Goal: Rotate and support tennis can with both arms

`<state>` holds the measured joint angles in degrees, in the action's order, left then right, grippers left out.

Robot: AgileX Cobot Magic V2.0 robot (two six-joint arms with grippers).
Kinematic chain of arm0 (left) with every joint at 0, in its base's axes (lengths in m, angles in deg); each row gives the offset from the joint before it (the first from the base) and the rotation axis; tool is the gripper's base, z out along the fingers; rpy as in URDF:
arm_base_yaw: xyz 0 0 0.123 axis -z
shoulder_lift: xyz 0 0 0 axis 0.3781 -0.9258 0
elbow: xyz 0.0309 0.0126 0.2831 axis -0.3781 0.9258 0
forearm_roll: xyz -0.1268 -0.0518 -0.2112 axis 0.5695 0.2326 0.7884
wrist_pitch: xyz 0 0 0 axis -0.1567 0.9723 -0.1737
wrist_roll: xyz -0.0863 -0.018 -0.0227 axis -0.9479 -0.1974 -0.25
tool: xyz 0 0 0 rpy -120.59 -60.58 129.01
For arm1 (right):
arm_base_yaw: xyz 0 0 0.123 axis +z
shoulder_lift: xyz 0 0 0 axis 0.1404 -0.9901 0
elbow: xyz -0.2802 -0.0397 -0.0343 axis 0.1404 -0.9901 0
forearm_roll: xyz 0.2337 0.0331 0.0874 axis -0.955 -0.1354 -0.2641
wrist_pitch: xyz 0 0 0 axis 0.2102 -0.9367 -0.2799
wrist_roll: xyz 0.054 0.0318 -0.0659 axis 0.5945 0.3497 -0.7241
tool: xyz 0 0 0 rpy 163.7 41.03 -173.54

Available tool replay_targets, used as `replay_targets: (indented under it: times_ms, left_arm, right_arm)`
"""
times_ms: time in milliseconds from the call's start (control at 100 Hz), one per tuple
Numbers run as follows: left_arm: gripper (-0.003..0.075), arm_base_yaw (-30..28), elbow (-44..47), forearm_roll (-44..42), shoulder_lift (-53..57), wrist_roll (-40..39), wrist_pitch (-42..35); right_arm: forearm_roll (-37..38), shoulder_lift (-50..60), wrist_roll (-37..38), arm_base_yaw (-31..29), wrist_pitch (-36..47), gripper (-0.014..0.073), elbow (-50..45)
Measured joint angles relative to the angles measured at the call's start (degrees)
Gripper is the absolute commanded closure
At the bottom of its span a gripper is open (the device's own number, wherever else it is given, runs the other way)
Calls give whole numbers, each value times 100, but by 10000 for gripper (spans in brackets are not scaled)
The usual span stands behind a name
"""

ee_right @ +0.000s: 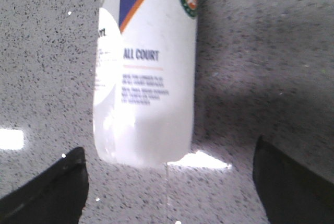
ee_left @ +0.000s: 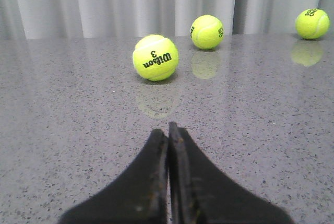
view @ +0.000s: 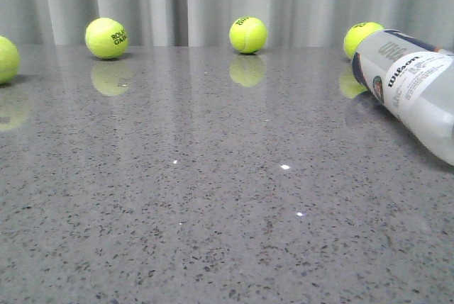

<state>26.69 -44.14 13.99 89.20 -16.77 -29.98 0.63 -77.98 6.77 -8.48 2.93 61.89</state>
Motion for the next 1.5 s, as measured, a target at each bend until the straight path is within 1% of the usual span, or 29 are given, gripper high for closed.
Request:
replay_targets:
  times_ms: [340, 540, 590, 660, 710, 730, 780, 850, 920, 1010, 1150, 1220, 1290, 1370, 1500]
  left_arm:
    - [741, 0, 0, 0, 0, 0, 0]
    - [741, 0, 0, 0, 0, 0, 0]
    - [741, 0, 0, 0, 0, 0, 0]
    - [741, 0, 0, 0, 0, 0, 0]
    - [741, 0, 0, 0, 0, 0, 0]
    - [741, 0, 0, 0, 0, 0, 0]
    - [741, 0, 0, 0, 0, 0, 0]
    - [741, 0, 0, 0, 0, 0, 0]
    - [741, 0, 0, 0, 0, 0, 0]
    - [741, 0, 0, 0, 0, 0, 0]
    - [741, 0, 0, 0, 0, 0, 0]
    - [741, 0, 0, 0, 0, 0, 0]
    - [741, 0, 0, 0, 0, 0, 0]
    - [741, 0, 0, 0, 0, 0, 0]
    - [741, 0, 0, 0, 0, 0, 0]
  right_arm:
    - [-357, -1833, 0, 0, 46, -38, 915]
    - [-524, -2547, -9, 11, 95, -38, 1309]
    - [-548, -2687, -9, 48, 108, -26, 1379]
    - [-569, -2862, -9, 82, 140, 50, 1440]
    - [-605, -2962, -9, 119, 143, 161, 1455]
    - [-631, -2969, -9, 119, 143, 192, 1469]
    - [-641, -2993, -9, 129, 143, 310, 1482]
    - [-665, -2993, -9, 140, 143, 414, 1491]
    - [-675, -2995, -9, 152, 131, 457, 1504]
    - [-675, -3030, -70, 214, -3, 462, 1634]
    - [-675, -3068, -759, 573, -173, 462, 2129]
    - [-675, -3068, -1335, 860, -159, 462, 2430]
    - [-675, -3093, -2095, 1182, -87, 462, 2716]
    - [-675, -3156, -3156, 1548, 31, 462, 2990]
    - [-675, -3293, -4733, 2135, 183, 462, 3219]
